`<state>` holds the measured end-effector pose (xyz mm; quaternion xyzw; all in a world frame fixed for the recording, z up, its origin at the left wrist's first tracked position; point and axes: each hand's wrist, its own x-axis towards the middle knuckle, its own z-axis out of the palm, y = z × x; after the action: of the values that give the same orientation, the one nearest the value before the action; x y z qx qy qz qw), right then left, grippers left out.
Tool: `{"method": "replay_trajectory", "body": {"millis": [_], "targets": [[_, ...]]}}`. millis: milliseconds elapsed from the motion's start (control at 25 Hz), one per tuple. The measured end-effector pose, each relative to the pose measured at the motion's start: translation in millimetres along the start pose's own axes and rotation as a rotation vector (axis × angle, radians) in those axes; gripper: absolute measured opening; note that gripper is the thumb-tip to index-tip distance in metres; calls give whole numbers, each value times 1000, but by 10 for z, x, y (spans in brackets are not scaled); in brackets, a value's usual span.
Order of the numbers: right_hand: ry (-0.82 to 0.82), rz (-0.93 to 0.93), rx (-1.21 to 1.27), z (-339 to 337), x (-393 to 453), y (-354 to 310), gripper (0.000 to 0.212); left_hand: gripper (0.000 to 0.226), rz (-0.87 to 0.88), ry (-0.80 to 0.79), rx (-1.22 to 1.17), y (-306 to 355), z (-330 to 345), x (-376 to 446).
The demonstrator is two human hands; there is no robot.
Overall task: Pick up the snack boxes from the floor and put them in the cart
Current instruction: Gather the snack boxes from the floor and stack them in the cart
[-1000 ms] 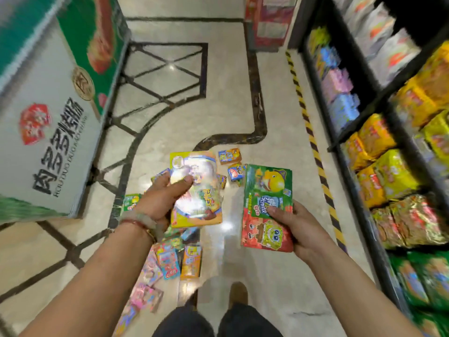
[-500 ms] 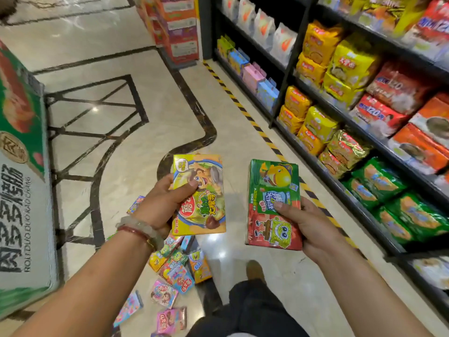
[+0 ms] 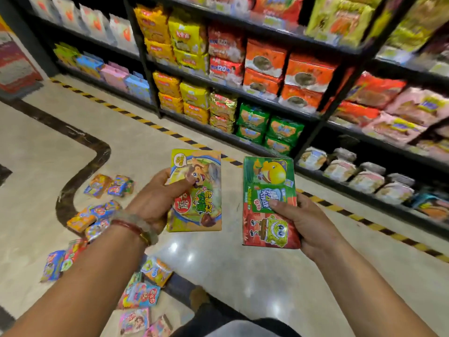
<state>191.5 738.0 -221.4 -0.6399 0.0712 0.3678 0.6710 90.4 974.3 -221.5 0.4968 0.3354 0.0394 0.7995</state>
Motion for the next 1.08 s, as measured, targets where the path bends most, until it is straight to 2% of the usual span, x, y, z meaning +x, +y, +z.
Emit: {"method": "replay_trajectory", "body": {"millis": [80, 240, 520, 800, 960, 1080], "targets": [[66, -27, 49, -396, -281, 78, 40, 61, -16, -112, 48, -146, 375, -70], [195, -103, 126, -1231, -936, 303, 52, 58, -21, -256, 142, -547, 1262, -390], [515, -237, 264, -2706, -2398, 767, 42, 56, -108, -582, 275, -1470, 2973, -1261], [787, -319, 486, -3711, -3360, 1166, 39, 58, -177, -846, 447, -2080, 4323, -1734], [952, -323, 564, -4224, -3730, 1394, 35, 34, -252, -989, 544, -2543, 5082, -1913], [1079, -313, 658, -4632, -3940, 1536, 41, 48, -337, -1114, 643, -2939, 5682, -2067]]}}
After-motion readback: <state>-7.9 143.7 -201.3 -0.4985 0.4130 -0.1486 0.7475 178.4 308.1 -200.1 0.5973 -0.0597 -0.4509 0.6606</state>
